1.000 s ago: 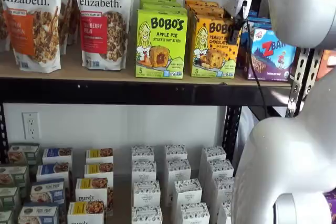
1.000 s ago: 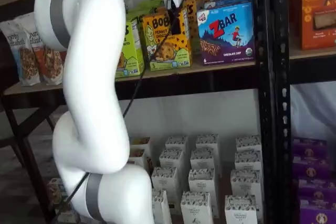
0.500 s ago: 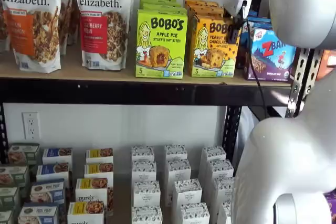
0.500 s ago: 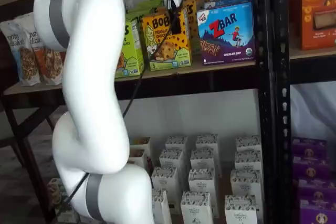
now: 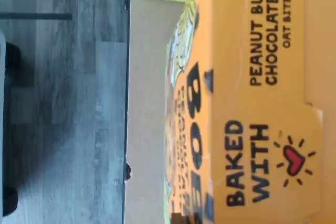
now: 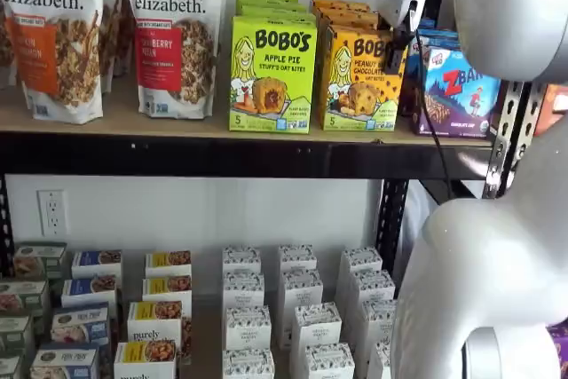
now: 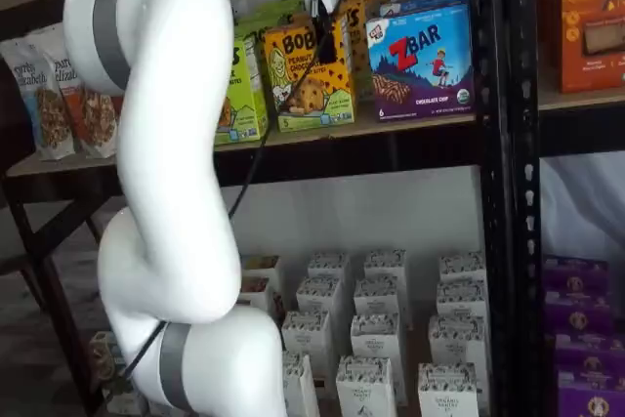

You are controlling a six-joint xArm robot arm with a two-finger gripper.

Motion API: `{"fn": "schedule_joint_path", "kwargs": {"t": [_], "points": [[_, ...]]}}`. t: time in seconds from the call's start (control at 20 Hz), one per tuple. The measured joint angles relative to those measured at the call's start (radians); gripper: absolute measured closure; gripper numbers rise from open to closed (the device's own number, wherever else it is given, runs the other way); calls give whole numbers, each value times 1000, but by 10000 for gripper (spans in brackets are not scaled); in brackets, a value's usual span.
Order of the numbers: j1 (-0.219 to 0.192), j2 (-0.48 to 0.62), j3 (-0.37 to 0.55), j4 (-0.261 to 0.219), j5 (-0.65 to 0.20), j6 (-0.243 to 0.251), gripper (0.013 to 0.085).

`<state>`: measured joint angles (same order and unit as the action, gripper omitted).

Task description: Pick up the orange box on the top shelf, the fifth box from the left

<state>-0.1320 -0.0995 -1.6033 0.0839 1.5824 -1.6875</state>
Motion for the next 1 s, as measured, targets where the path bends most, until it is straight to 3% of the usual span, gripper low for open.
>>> {"fn": "schedule_joint_path", "kwargs": {"t": [0.35, 1.0], "points": [[-3, -2, -1, 1, 4, -2, 690], [-2, -15, -20, -6, 58, 0, 690]]}}
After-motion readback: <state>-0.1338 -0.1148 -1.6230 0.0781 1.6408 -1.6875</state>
